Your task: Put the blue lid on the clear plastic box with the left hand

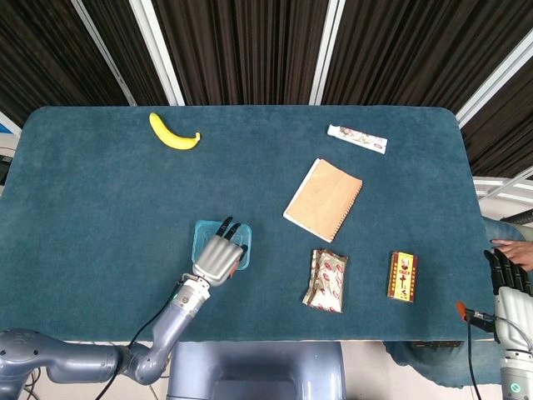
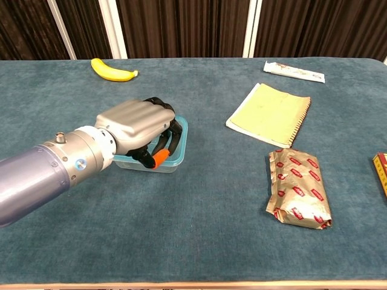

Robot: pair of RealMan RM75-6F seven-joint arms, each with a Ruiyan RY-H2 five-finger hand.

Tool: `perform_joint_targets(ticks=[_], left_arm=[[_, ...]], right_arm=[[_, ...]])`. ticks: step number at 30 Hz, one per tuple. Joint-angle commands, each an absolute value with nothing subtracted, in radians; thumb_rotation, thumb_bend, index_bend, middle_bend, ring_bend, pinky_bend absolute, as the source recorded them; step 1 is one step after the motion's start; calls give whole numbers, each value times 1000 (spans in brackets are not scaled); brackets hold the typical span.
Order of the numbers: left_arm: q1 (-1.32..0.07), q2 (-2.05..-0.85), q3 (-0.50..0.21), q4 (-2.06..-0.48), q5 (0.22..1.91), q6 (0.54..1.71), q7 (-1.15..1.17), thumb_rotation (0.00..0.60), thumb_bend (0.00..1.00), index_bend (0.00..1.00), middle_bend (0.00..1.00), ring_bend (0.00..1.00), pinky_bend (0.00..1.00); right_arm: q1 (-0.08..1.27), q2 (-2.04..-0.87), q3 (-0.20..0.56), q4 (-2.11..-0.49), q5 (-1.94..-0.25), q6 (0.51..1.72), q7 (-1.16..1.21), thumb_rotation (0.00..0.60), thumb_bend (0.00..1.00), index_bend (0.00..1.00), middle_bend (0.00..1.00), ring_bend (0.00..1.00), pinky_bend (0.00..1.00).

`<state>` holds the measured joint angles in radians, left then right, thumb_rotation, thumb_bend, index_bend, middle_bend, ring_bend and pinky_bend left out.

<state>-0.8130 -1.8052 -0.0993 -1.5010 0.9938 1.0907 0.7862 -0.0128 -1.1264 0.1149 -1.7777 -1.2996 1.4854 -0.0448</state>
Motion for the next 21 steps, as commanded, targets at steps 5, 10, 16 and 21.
perform_joint_targets(ticks=[5, 10, 16, 21], left_arm=[[-808, -1799, -109, -1503, 1005, 1099, 773, 600, 556, 689, 560, 89, 0], [-804, -1777, -136, -1518, 1040, 1133, 752, 600, 555, 689, 560, 89, 0], [-821, -1760, -194, -1513, 1060, 1139, 716, 600, 555, 689, 560, 89, 0], [-859, -1750, -241, -1489, 1021, 1086, 718, 600, 555, 690, 559, 89, 0]], right_arm=[[-13, -1127, 115, -1777, -1301, 1487, -45, 600, 268, 44, 0, 0, 0], [-13, -1128, 115, -1777, -1300, 1487, -47, 600, 268, 44, 0, 0, 0], [-13, -1129, 115, -1778, -1296, 1486, -48, 600, 268, 44, 0, 0, 0], [-13, -1129, 117, -1778, -1290, 1484, -49, 600, 268, 44, 0, 0, 0]])
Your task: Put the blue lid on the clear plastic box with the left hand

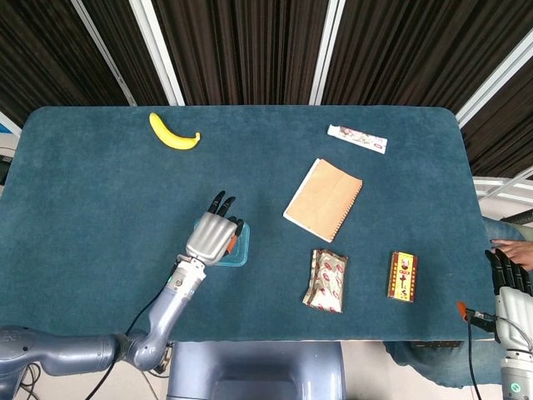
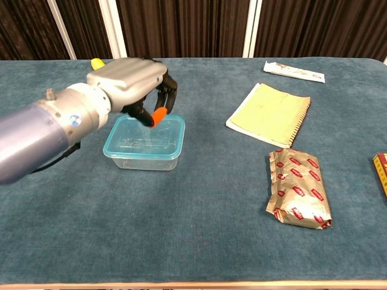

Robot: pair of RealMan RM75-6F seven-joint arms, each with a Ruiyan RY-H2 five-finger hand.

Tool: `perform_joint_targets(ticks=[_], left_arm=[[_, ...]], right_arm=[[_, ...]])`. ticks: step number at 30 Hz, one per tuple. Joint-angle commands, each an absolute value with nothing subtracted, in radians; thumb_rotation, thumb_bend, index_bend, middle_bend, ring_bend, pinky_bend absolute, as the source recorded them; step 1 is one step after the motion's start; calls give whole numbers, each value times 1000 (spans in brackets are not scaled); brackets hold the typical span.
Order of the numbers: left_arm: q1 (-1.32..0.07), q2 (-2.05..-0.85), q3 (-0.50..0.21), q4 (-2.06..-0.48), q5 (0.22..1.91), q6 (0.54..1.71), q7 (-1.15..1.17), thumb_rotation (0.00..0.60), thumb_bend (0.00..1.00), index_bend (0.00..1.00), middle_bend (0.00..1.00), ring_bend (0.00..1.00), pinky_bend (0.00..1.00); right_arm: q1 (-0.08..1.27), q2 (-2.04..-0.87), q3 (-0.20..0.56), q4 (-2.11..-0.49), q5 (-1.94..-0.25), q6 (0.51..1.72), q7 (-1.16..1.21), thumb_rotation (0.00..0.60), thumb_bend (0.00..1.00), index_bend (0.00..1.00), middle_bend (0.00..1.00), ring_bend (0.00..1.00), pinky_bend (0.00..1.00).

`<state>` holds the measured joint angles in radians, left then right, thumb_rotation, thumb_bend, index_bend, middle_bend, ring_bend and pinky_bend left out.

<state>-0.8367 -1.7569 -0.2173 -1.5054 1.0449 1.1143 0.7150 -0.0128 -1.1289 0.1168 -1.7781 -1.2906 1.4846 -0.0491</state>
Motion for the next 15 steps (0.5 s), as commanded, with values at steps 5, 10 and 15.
perform_joint_targets(ticks=[5, 10, 15], left_arm=[[-891, -1751, -257, -1456, 981, 1047, 742, 600, 555, 690, 559, 89, 0], [-908, -1763, -256, -1421, 962, 1027, 742, 600, 556, 690, 559, 89, 0], [-925, -1781, -250, -1384, 961, 1017, 741, 600, 556, 690, 559, 89, 0]], right_arm=[[-13, -1129, 118, -1778, -1286, 1483, -50, 600, 268, 44, 0, 0, 0], [-13, -1128, 118, -1780, -1284, 1481, -50, 600, 268, 44, 0, 0, 0], [-12, -1128, 118, -1781, -1281, 1479, -50, 600, 268, 44, 0, 0, 0]])
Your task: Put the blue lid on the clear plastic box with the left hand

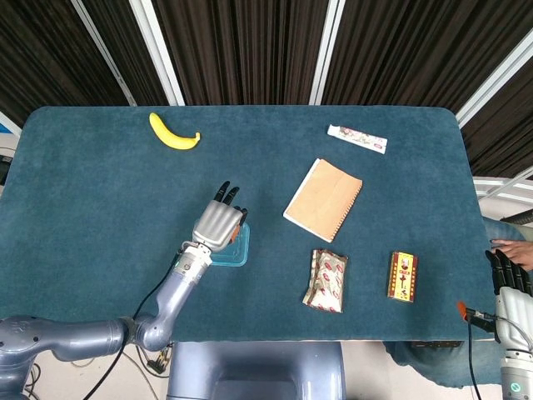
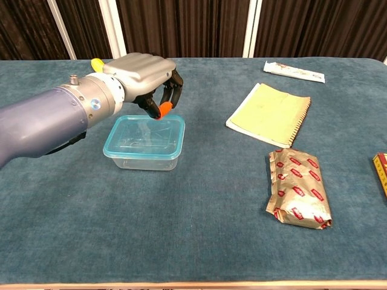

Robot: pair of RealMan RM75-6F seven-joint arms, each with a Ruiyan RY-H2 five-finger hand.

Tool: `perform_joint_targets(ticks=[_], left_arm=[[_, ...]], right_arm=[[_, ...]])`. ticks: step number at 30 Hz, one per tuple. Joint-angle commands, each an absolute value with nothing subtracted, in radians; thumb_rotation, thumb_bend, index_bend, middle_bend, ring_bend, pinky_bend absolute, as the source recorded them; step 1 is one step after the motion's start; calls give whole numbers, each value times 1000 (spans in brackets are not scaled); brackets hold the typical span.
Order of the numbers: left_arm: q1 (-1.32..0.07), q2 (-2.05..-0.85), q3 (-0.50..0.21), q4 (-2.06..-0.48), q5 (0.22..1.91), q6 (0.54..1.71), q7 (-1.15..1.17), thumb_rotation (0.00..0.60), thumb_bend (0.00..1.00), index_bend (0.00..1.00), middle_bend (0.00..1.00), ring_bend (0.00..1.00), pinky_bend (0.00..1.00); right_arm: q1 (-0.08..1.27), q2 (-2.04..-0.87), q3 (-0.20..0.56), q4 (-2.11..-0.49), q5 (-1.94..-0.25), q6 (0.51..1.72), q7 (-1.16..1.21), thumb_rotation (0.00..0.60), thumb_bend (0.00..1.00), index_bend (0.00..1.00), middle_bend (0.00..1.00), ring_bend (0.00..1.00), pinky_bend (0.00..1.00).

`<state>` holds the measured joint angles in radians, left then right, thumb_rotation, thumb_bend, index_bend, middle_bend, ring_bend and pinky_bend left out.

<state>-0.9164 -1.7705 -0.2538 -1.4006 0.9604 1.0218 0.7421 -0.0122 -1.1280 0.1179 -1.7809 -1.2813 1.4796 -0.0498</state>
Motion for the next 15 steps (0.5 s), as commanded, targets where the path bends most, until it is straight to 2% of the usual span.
perform_joint_targets(ticks=[1, 15], left_arm=[[-928, -1786, -247, -1375, 962, 1014, 741, 600, 555, 690, 559, 89, 0], [-940, -1829, -228, -1293, 958, 1013, 739, 600, 555, 689, 559, 89, 0]], right_arm=[[-12, -1128, 118, -1781, -1280, 1479, -49, 600, 268, 44, 0, 0, 0], [-12, -1126, 118, -1783, -1278, 1476, -47, 600, 268, 44, 0, 0, 0]])
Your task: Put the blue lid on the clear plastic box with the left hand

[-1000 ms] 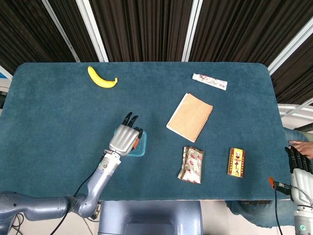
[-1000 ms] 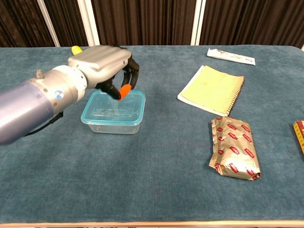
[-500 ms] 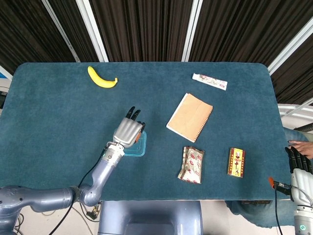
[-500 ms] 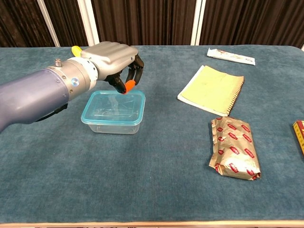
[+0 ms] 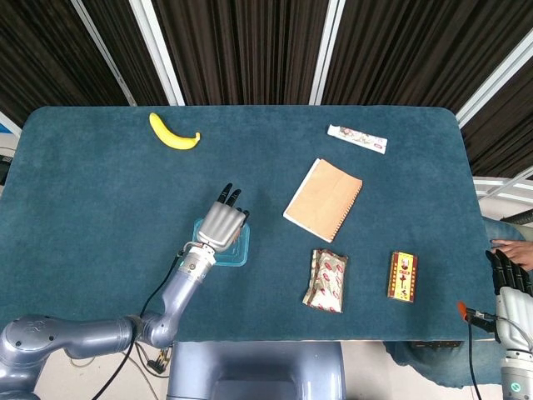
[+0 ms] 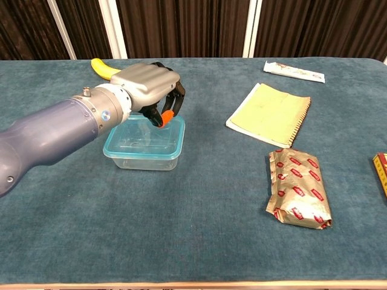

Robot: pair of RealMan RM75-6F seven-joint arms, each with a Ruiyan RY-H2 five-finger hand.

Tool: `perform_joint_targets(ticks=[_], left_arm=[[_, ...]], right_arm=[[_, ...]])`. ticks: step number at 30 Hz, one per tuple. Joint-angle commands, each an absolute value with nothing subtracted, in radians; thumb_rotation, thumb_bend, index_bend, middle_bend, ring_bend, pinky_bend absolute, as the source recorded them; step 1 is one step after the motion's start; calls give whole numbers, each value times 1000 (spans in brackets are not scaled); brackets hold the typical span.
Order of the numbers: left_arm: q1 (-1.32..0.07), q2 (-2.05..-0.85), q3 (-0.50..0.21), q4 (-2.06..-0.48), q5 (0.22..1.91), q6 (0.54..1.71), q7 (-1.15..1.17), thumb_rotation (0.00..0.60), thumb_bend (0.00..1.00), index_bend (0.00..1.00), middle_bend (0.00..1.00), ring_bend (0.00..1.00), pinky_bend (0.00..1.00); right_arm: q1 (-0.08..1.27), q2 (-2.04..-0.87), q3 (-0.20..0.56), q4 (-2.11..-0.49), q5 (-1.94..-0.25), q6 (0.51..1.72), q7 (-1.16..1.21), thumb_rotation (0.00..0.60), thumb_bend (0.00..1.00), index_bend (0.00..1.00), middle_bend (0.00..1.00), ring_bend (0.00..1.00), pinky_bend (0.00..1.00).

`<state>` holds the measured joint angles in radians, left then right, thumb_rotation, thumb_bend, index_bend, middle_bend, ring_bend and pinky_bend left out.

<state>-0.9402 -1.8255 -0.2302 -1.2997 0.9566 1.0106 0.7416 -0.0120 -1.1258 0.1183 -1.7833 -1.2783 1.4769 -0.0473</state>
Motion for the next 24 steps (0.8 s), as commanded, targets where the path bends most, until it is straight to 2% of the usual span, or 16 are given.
perform_joint_targets(ticks=[1, 24], left_arm=[[-940, -1831, -227, -1290, 959, 1013, 738, 600, 555, 689, 559, 89, 0], [-945, -1883, -201, -1204, 977, 996, 737, 600, 555, 689, 557, 89, 0]], right_arm=[[-12, -1125, 118, -1784, -1277, 1476, -47, 600, 268, 44, 0, 0, 0], [-11, -1121, 119, -1788, -1270, 1472, -45, 600, 268, 44, 0, 0, 0]])
